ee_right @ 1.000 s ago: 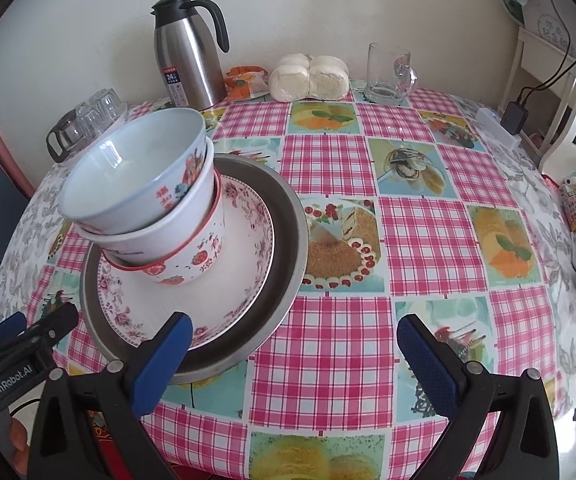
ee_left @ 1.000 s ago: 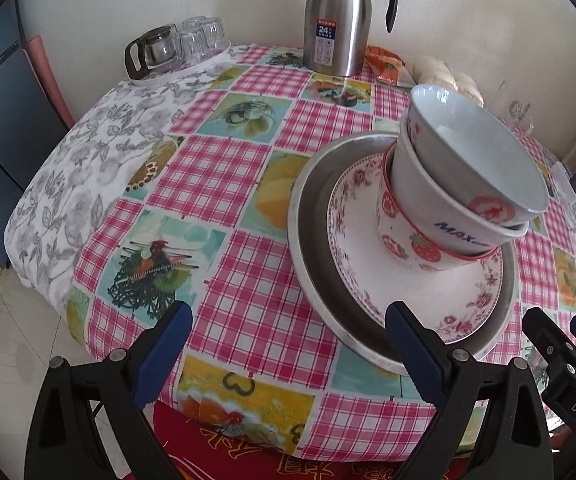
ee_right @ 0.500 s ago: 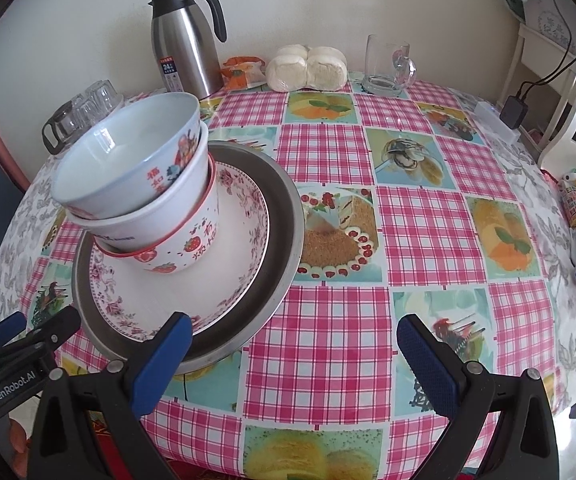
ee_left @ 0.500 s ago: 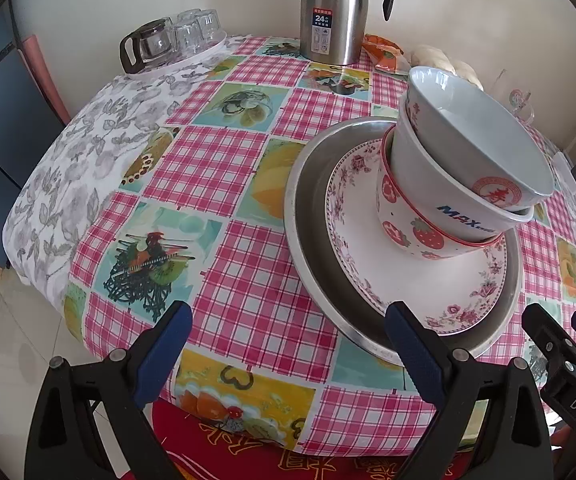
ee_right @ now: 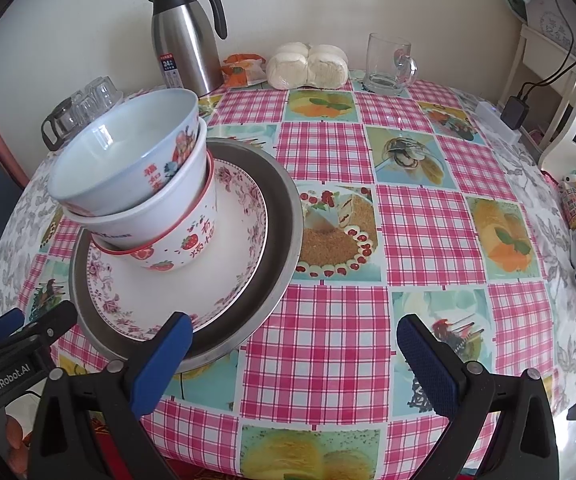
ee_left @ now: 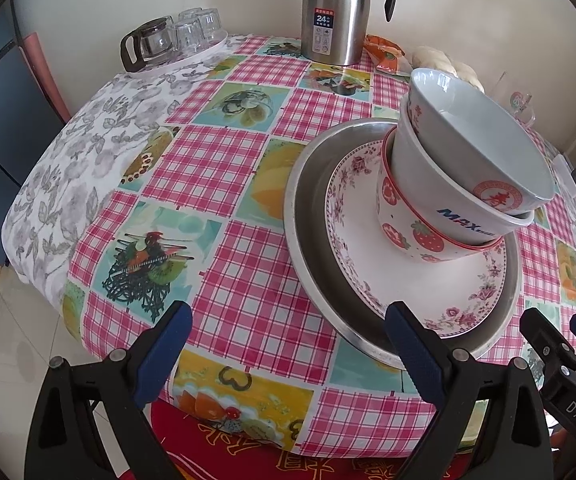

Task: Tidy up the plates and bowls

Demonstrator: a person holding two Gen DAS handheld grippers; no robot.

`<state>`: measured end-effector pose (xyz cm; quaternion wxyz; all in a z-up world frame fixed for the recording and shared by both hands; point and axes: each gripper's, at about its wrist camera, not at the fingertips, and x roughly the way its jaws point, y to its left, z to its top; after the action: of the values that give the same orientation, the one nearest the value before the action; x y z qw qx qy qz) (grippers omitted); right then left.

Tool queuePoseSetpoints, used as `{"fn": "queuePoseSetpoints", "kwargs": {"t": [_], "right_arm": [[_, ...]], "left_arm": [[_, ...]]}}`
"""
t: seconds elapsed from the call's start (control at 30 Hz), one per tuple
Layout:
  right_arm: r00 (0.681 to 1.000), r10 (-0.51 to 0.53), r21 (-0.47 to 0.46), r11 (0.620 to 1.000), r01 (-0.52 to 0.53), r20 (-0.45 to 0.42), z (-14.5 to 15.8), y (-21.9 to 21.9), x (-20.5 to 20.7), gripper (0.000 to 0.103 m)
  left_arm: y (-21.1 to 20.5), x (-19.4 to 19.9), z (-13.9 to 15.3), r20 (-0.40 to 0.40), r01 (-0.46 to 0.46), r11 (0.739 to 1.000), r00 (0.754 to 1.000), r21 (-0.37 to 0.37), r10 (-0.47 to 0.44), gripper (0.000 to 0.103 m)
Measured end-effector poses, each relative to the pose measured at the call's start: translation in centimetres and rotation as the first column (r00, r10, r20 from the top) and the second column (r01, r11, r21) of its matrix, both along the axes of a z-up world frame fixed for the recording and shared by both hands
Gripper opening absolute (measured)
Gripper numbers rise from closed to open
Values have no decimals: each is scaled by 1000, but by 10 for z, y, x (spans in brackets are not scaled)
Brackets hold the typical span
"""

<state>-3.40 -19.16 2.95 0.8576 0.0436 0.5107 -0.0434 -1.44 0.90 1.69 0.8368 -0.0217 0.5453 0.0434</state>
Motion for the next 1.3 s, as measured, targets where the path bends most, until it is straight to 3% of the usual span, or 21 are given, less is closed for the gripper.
{"fn": "queuePoseSetpoints", "kwargs": {"t": [1.3], "right_arm": [[1000, -1, -9, 1000, 1, -11, -3, -1, 1, 103]], "left_arm": [[0, -2, 4, 20, -15, 1000, 1000, 9, 15, 97]]}}
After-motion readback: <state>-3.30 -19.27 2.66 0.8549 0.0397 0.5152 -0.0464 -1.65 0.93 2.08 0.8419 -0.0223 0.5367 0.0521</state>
